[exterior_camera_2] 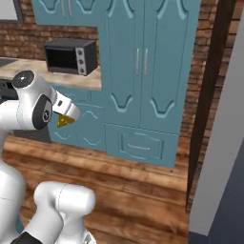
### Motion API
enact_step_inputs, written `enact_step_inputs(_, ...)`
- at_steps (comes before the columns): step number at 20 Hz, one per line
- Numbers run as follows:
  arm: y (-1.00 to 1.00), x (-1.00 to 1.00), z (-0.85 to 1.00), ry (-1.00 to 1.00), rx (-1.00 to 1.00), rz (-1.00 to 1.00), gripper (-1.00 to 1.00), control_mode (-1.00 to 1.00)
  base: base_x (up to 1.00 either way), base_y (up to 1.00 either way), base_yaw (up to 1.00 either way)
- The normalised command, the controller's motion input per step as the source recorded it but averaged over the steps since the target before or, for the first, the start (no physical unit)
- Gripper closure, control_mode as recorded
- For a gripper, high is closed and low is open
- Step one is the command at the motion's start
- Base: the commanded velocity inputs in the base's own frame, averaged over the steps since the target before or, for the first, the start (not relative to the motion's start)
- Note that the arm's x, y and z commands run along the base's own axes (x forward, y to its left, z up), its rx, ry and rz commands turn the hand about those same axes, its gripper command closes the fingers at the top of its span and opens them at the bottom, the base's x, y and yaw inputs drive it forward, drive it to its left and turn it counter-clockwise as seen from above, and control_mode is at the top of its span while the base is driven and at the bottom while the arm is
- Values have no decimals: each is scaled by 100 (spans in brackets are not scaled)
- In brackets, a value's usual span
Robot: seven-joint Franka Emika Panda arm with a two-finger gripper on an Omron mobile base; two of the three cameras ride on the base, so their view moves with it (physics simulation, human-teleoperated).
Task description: Pick the cheese from the fridge and the cheese grater from the cabinet and place them next to the salad bowl.
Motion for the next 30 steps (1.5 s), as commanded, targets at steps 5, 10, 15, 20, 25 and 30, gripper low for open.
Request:
enact_step_inputs(5, 0, 0, 0, 0, 0, 0, 100, 100, 86, -21, 2)
enact_step_inputs(10, 0, 0, 0, 0, 0, 0, 100, 100, 87, -10, 14)
enact_step_inputs(15, 0, 0, 0, 0, 0, 0, 100, 100, 80, -3, 29)
enact_step_inputs(20, 0, 0, 0, 0, 0, 0, 100, 100, 65, 0, 47)
enact_step_inputs(25, 0, 0, 0, 0, 0, 0, 100, 100, 62, 0, 49)
enact_step_inputs(30, 0, 0, 0, 0, 0, 0, 100, 100, 60, 0, 50)
